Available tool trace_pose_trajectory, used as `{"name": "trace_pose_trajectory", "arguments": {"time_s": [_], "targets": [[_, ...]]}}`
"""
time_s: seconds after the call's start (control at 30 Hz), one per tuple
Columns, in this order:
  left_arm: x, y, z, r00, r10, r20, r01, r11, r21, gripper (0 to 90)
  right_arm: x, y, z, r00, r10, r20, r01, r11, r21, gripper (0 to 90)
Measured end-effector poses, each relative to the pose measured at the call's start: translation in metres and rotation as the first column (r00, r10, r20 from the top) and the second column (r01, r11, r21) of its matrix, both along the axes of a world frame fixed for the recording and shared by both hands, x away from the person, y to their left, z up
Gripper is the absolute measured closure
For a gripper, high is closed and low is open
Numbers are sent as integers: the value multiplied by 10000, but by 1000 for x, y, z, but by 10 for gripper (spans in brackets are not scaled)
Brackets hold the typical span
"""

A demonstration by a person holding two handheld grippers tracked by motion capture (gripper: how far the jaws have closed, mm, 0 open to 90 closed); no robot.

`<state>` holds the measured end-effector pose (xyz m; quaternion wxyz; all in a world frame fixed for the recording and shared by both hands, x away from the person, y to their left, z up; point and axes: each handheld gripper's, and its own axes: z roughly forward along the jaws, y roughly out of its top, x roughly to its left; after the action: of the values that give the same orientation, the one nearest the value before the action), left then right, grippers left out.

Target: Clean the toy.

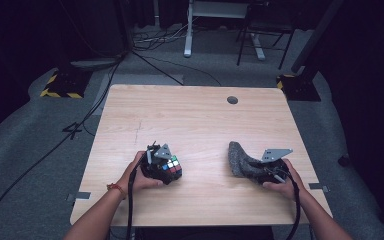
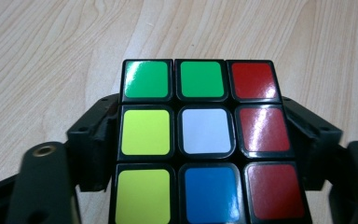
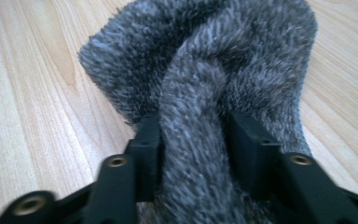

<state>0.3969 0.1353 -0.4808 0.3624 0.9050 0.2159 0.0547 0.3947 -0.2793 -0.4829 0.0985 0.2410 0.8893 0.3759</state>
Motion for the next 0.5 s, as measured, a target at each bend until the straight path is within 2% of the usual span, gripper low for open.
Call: {"name": "trace_pose_trajectory", "arguments": {"time_s": [0.1, 0.2, 0.27, 0.33, 0.4, 0.5], "targets": [[-2, 3, 4, 9996, 84, 259, -83, 9999, -58, 220, -1, -1, 4, 10000, -49, 86, 49, 10000, -6, 446], [-7, 4, 8, 9982, 202, 559, -211, 9997, 159, 159, -2, -3, 9, 9998, -161, 136, 160, 9998, 93, 387], [-9, 7, 10, 9966, 392, 726, -407, 9990, 195, 162, -3, -4, 13, 9992, -276, 280, 273, 9996, 125, 358], [-13, 9, 13, 9921, 594, 1105, -652, 9967, 492, 161, -5, -4, 17, 9984, -410, 394, 406, 9991, 110, 322], [-17, 12, 16, 9896, 445, 1364, -541, 9963, 675, 163, -7, -5, 20, 9973, -477, 553, 474, 9988, 77, 307], [-25, 18, 20, 9837, 486, 1731, -639, 9944, 841, 160, -10, -7, 24, 9961, -488, 735, 486, 9988, 47, 295]]}}
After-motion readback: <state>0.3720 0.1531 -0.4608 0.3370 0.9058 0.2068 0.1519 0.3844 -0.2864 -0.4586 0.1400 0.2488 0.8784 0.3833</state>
